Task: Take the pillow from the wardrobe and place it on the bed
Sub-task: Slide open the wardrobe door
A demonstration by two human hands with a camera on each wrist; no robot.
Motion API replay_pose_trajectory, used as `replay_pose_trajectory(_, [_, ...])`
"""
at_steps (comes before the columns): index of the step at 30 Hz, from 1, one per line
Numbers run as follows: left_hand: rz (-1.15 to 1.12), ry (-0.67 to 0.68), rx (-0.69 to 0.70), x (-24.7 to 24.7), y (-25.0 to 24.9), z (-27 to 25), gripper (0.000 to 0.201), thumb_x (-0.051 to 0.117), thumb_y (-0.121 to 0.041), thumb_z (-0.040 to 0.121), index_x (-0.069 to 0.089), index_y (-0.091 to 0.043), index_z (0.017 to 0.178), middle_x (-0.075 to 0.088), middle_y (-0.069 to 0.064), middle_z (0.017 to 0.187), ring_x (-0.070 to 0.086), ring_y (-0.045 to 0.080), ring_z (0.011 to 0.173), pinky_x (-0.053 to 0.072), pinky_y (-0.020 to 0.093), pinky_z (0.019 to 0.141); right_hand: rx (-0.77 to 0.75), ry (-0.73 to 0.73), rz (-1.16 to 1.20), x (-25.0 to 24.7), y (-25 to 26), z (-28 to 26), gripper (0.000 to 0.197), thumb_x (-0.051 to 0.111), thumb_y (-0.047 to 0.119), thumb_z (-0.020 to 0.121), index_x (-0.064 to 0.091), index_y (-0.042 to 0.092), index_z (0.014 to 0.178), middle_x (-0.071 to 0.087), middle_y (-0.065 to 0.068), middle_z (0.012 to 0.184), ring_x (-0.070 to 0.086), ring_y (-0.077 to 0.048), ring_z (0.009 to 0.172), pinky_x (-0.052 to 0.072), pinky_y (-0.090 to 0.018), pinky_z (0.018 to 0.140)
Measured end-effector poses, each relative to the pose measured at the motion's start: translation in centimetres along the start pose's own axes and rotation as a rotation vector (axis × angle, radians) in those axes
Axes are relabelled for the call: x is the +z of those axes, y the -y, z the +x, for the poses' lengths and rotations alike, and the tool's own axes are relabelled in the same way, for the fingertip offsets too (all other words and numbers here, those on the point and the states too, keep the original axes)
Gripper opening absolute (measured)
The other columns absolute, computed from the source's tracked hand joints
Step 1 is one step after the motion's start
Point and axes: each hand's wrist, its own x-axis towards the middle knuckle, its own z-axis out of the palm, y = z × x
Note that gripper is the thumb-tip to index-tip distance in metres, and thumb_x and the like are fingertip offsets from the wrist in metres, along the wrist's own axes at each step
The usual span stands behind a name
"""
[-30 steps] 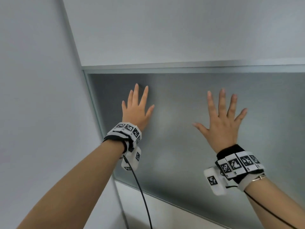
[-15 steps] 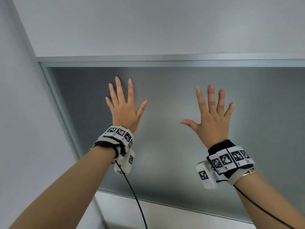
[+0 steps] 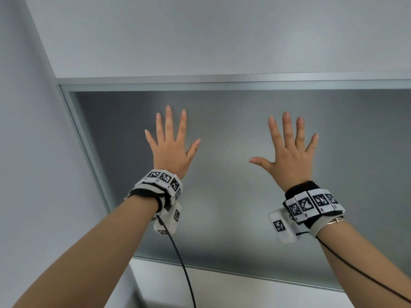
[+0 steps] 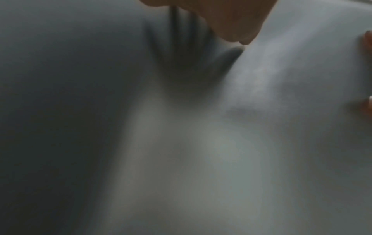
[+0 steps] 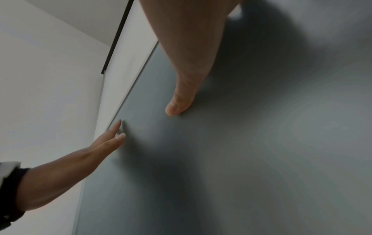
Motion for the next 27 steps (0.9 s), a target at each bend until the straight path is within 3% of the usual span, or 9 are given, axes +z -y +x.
replay_pose_trajectory(2, [0.010,0.014,0.016,-0.1,-0.3,-0.2,0.070,0.027,-0.061,0.090,0.005,-0.031,0.150,0.006,0.008,0.161,0.007,0.034,0.148,0.014,0.066,0.112,0.006,0.018,-0.008,-0.4,-0.5,-0.1,0.102,0.032,0.084,0.067,-0.005,0.034,0.149,0.001,0.001,0.160,0.007,-0.030,0.146,0.017,-0.067,0.108])
replay_pose_trajectory(8, [0.000,0.017,0.001,-0.7,0.9,-0.3,0.068,0.029,-0.058,0.091,0.007,-0.031,0.150,0.005,0.007,0.162,0.006,0.033,0.148,0.013,0.066,0.112,0.028,0.034,-0.020,-0.6,-1.3,-0.2,0.103,0.034,0.083,0.067,-0.008,0.035,0.148,0.007,-0.003,0.161,0.009,-0.033,0.147,0.013,-0.068,0.108])
replay_pose_trajectory(11, [0.008,0.006,-0.055,-0.6,-0.2,-1.0,0.068,0.030,-0.056,0.092,0.006,-0.031,0.150,0.004,0.007,0.162,0.005,0.032,0.149,0.012,0.065,0.112,0.065,0.078,-0.023,-1.3,-4.6,-1.0,0.102,0.032,0.082,0.067,-0.009,0.036,0.148,0.006,-0.004,0.161,0.007,-0.034,0.147,0.012,-0.071,0.106])
replay_pose_trajectory(18, [0.153,0.039,-0.144,-0.4,3.3,-2.4,0.069,0.028,-0.058,0.091,0.006,-0.030,0.150,0.006,0.008,0.161,0.010,0.033,0.148,0.017,0.064,0.112,0.136,0.101,0.035,-3.0,-7.4,-2.3,0.099,0.035,0.074,0.071,0.000,0.027,0.151,0.002,-0.012,0.161,0.001,-0.041,0.146,0.007,-0.075,0.103])
replay_pose_trajectory(24, [0.154,0.063,-0.255,-0.4,6.0,-2.3,0.070,0.023,-0.058,0.089,0.006,-0.027,0.150,0.007,0.012,0.161,0.013,0.037,0.147,0.022,0.066,0.109,-0.004,0.161,0.013,-0.9,-2.6,-3.7,0.098,0.033,0.076,0.072,0.007,0.025,0.152,0.000,-0.011,0.160,0.001,-0.039,0.146,0.010,-0.074,0.103])
replay_pose_trajectory(27, [0.091,0.075,-0.319,-0.3,6.2,-1.8,0.074,0.020,-0.060,0.087,0.005,-0.025,0.151,0.005,0.013,0.161,0.012,0.036,0.147,0.022,0.066,0.110,-0.086,0.122,0.075,0.1,1.5,-3.1,0.097,0.035,0.075,0.072,0.006,0.027,0.151,-0.017,-0.004,0.158,0.001,-0.038,0.146,0.011,-0.074,0.103])
